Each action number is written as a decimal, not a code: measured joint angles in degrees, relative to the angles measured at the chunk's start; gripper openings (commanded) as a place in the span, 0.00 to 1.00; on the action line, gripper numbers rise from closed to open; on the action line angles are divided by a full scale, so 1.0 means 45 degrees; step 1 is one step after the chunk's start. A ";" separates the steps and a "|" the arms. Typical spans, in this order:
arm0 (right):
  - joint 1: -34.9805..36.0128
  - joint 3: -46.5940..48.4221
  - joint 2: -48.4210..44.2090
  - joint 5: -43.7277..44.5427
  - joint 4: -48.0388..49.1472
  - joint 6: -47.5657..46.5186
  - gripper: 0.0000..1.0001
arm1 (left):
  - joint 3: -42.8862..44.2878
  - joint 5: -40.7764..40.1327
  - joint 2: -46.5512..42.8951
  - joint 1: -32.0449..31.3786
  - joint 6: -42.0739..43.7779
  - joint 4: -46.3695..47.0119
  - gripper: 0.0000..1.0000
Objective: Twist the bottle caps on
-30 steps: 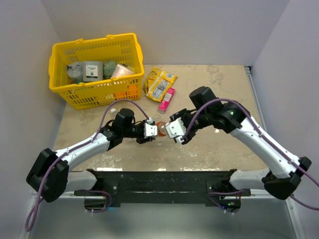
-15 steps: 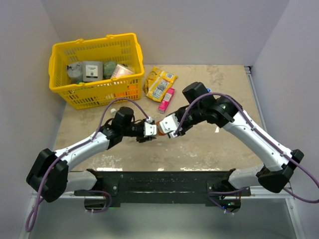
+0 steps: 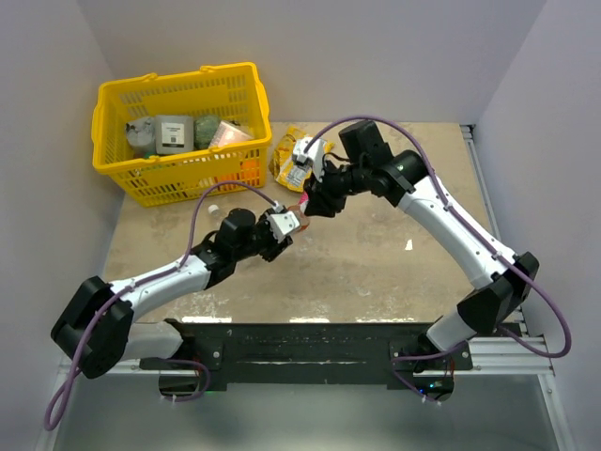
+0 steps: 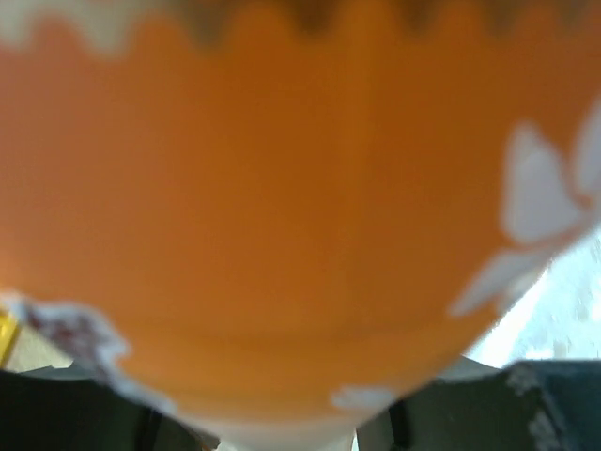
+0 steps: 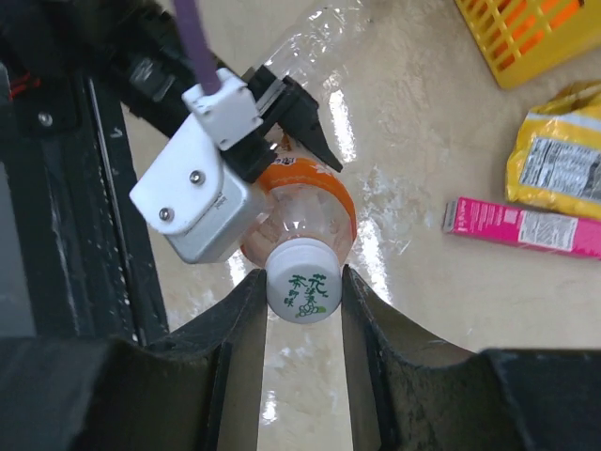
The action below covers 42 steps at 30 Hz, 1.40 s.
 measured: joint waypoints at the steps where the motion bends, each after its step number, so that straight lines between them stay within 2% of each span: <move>1: -0.0219 0.0117 0.0185 -0.0141 0.0228 0.0743 0.00 | 0.0005 -0.0306 0.0087 -0.0029 -0.0355 0.0160 0.03; 2: -0.0291 0.0219 0.0321 -0.0160 0.0350 0.1185 0.00 | 0.0005 -0.0495 0.0160 -0.0058 -0.0646 0.0277 0.18; 3: -0.0316 0.0447 0.0466 -0.0107 0.0369 0.1574 0.00 | 0.0005 -0.0568 0.0199 -0.0068 -0.0879 0.0403 0.53; 4: -0.0316 0.0772 0.0631 -0.0034 0.0316 0.1783 0.00 | 0.0005 -0.0578 0.0204 -0.0068 -0.1137 0.0544 0.69; 5: -0.0311 0.1117 0.0777 0.0024 0.0223 0.1875 0.00 | 0.0005 -0.0544 0.0204 -0.0068 -0.1341 0.0729 0.96; 6: -0.0296 0.1559 0.0933 0.0112 0.0010 0.1904 0.00 | 0.0005 -0.0432 0.0204 -0.0063 -0.1520 0.0986 1.00; 11: -0.0117 0.3575 0.1530 0.0831 -0.1161 0.1452 0.00 | -0.0044 0.0233 0.0068 -0.0053 -0.2210 0.2132 1.00; 14: -0.0058 0.4303 0.1617 0.1375 -0.2118 0.0894 0.00 | -0.0199 0.0282 -0.0160 -0.0053 -0.2293 0.2152 1.00; 22: -0.0427 0.4677 0.1739 0.3628 -0.4104 -0.0525 0.00 | -0.0219 -0.0083 -0.0544 -0.0005 -0.2259 -0.0248 1.00; 29: -0.0772 0.4673 0.2555 0.4716 -0.4371 -0.0777 0.00 | -0.0141 -0.0466 -0.0578 0.0772 -0.2914 -0.1447 1.00; 37: -0.1302 0.4668 0.3536 0.4930 -0.4201 -0.0811 0.00 | 0.1477 -0.2793 -0.1413 0.2191 -0.4619 -0.2545 1.00; 42: -0.1549 0.4677 0.4294 0.4920 -0.3866 -0.0840 0.02 | 0.2239 -0.3677 -0.1598 0.2361 -0.5357 -0.3225 1.00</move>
